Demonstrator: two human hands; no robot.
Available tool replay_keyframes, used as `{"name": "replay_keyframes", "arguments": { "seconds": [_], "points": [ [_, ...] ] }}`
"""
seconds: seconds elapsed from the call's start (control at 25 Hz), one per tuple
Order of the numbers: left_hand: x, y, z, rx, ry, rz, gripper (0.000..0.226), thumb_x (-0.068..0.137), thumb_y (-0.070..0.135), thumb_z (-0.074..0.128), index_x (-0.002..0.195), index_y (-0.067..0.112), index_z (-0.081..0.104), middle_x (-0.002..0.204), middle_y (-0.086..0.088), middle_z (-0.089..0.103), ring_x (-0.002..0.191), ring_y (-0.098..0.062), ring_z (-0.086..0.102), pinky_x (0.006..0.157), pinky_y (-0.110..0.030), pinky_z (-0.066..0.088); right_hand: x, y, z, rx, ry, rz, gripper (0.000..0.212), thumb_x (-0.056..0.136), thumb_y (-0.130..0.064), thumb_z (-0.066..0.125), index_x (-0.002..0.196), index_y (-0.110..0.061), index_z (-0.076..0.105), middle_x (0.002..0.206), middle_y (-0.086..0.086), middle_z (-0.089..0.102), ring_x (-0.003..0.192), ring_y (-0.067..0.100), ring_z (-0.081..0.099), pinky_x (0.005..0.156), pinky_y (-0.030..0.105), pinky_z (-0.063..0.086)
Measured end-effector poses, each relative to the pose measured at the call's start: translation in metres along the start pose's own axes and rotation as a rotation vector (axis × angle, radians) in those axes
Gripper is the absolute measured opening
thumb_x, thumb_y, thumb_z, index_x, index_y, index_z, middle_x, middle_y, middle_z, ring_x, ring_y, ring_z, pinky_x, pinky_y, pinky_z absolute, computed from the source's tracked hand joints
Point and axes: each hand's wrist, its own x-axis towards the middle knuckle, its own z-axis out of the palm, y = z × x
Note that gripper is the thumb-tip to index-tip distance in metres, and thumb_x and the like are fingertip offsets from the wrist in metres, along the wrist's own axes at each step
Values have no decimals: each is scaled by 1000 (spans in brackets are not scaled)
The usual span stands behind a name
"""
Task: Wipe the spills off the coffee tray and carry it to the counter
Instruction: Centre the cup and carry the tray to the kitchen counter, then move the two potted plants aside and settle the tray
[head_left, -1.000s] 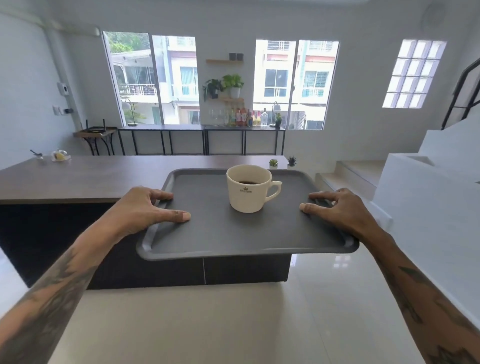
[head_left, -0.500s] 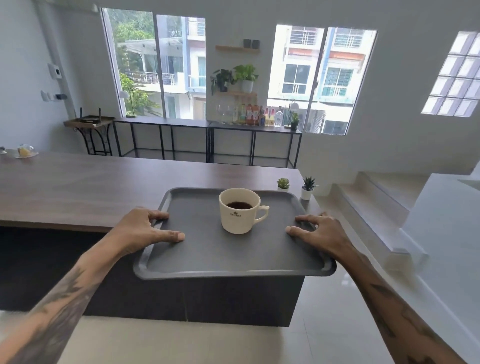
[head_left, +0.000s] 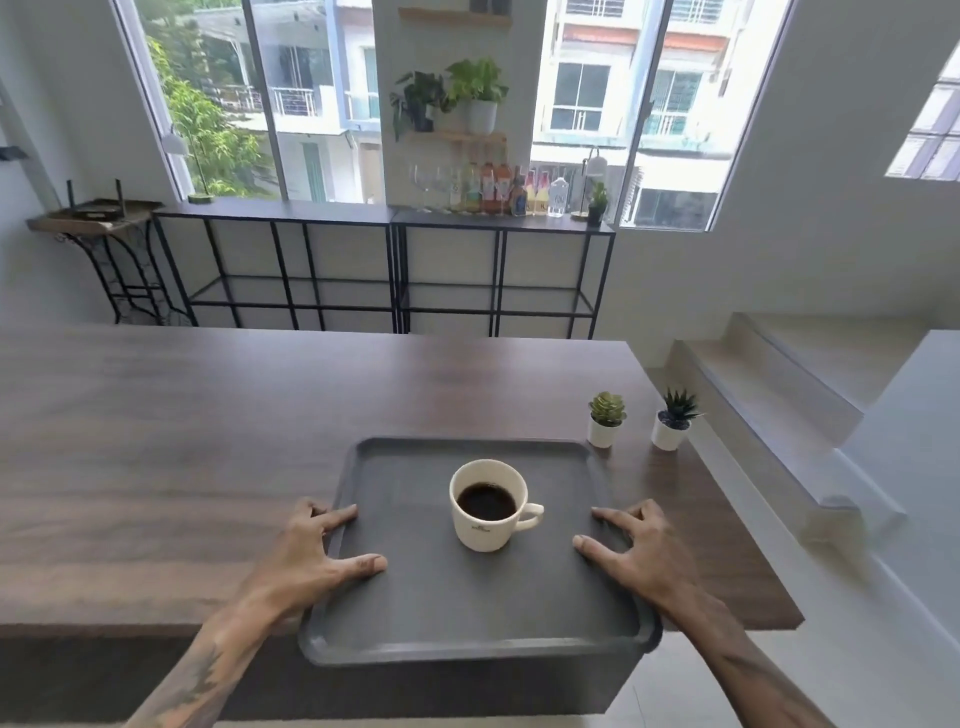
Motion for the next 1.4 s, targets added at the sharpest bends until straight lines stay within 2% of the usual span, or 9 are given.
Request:
{"name": "replay_keyframes", "arguments": {
  "seconds": [0.28,0.44,0.56,0.68,0.84,1.0,1.12,1.28,1.4],
  "points": [
    [77,-23,26,66,3,-8,88,55,44,92,131,10,63,101,-4,47,85,-11,53,76,-17,39,67,16,37,-43,56,-14,60,69,-61,73,120,-30,70,97,-3,47,83,9,55,77,19,47],
    [93,-29,27,128,-26,-20,108,43,80,72,132,18,63,100,4,46,86,-4,52,77,-16,40,80,19,39,-107,40,-5,62,69,-69,66,121,-36,68,99,-5,45,85,11,58,79,27,54],
    [95,-26,22,375,-48,11,114,38,99,48,129,32,63,124,2,42,116,-18,46,101,-34,44,75,8,33,-262,76,9,67,70,-77,53,125,-40,63,110,-3,46,99,15,57,80,31,54],
    [99,0,25,350,2,151,94,52,87,57,128,33,62,139,2,39,126,-18,43,107,-38,42,74,-16,31,-136,134,-176,70,72,-71,60,130,-32,61,123,-1,50,111,15,53,88,31,52],
    [110,44,58,61,-169,262,107,57,76,73,146,24,44,138,9,45,128,-8,46,105,-34,46,81,-54,50,217,-144,-302,84,67,-63,71,140,-29,48,129,-13,52,115,2,53,96,23,47],
    [114,48,86,-69,-188,287,99,53,65,83,139,29,50,132,12,58,119,0,56,100,-33,50,91,-60,62,270,-149,-322,73,67,-49,77,133,-30,52,124,-15,61,106,-3,61,85,14,48],
    [114,45,90,-119,-131,302,88,57,54,87,134,30,54,127,14,63,111,2,61,93,-30,53,98,-59,57,234,-192,-333,73,69,-48,75,135,-32,50,128,-13,60,110,1,61,90,21,48],
    [114,43,91,-140,-129,305,92,57,57,86,137,28,52,129,13,61,112,2,60,94,-34,54,101,-60,55,173,-235,-326,79,72,-46,77,142,-34,42,134,-13,57,117,2,55,98,34,49],
    [107,47,80,-117,-101,301,101,57,68,80,143,26,46,133,10,53,120,-4,55,96,-32,52,93,-56,44,181,-253,-255,92,71,-58,74,149,-36,30,135,-18,52,115,0,54,97,26,47]
  ]
}}
